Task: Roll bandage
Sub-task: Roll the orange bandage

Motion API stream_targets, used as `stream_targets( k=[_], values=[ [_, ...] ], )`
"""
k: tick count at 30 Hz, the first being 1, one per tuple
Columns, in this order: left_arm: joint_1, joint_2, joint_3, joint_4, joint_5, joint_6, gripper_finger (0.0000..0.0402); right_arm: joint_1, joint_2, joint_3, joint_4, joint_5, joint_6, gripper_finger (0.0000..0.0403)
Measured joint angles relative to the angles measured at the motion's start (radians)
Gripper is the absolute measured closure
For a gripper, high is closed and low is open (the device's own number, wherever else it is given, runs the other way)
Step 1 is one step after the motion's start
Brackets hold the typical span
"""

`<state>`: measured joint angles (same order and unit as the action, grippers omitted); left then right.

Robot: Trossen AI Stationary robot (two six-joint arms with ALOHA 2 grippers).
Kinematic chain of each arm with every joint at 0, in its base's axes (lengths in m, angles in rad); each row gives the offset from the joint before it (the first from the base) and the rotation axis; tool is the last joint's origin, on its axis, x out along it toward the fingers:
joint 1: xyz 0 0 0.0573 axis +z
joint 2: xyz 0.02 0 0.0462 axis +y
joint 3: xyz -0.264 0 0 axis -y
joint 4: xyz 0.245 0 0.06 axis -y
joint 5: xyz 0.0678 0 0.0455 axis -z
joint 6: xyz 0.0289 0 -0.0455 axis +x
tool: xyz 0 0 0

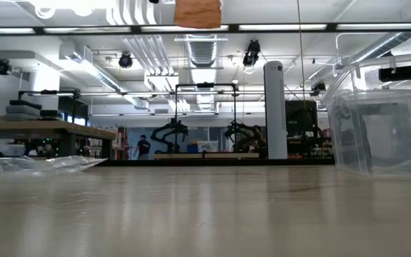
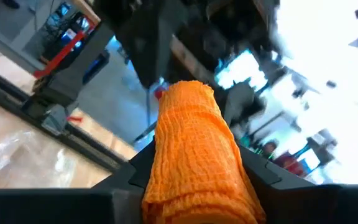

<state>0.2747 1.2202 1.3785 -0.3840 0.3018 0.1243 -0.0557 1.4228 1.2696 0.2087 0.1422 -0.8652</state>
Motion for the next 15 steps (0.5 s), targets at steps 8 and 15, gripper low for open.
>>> stream_targets(
  k=[8,15],
  values=[
    [0.014,0.023,0.0,0.053,0.137,-0.07,0.0084,0.032,0.042,-0.005,0.076,0.024,-0.154,0.0275],
    [0.014,0.053,0.0,0.077,0.158,-0.078,0.0104,0.031,0.054,-0.005,0.09,0.036,-0.175,0.0275]
  ],
)
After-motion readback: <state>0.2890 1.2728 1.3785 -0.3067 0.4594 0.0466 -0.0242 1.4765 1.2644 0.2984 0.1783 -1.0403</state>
